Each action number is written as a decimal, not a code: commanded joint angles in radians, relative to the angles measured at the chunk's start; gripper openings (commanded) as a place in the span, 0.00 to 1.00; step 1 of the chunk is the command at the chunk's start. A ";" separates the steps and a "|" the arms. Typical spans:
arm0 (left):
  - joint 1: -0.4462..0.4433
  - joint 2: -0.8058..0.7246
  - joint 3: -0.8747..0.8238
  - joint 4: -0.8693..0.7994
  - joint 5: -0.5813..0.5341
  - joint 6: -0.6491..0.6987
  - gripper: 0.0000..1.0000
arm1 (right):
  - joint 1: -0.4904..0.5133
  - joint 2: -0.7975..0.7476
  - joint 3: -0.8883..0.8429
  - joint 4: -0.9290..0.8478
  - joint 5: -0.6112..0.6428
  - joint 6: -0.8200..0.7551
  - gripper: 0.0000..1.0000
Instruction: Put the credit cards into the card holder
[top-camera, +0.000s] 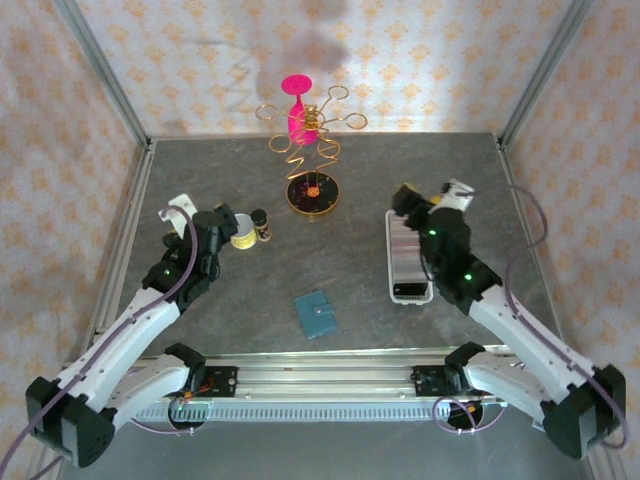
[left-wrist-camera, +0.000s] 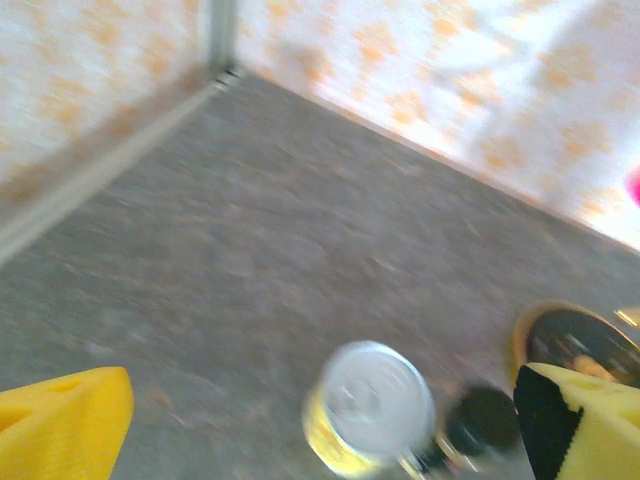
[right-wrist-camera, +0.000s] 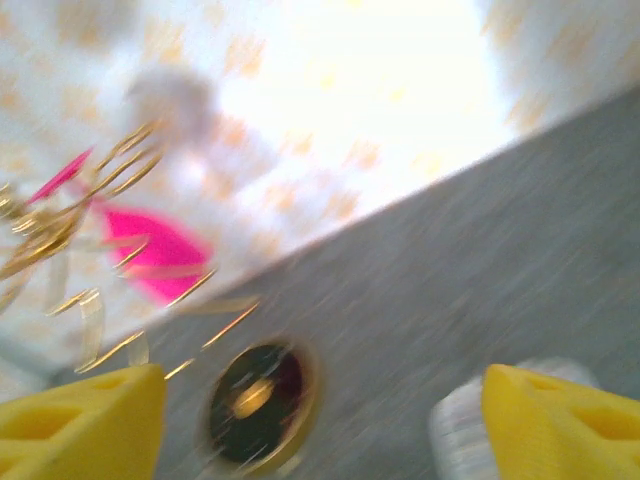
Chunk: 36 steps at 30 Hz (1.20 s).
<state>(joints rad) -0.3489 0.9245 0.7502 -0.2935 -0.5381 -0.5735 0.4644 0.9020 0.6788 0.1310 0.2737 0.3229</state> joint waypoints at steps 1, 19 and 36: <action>0.125 0.035 -0.043 0.194 -0.084 0.122 0.99 | -0.184 -0.016 -0.174 0.268 0.003 -0.322 0.99; 0.471 0.175 -0.632 1.224 0.357 0.362 0.99 | -0.471 0.323 -0.560 1.006 -0.345 -0.321 1.00; 0.462 0.507 -0.549 1.545 0.559 0.439 0.99 | -0.471 0.610 -0.470 1.132 -0.317 -0.324 1.00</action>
<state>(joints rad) 0.1242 1.4166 0.1753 1.1629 -0.0349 -0.1730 -0.0055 1.5200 0.1905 1.2289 -0.0711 0.0055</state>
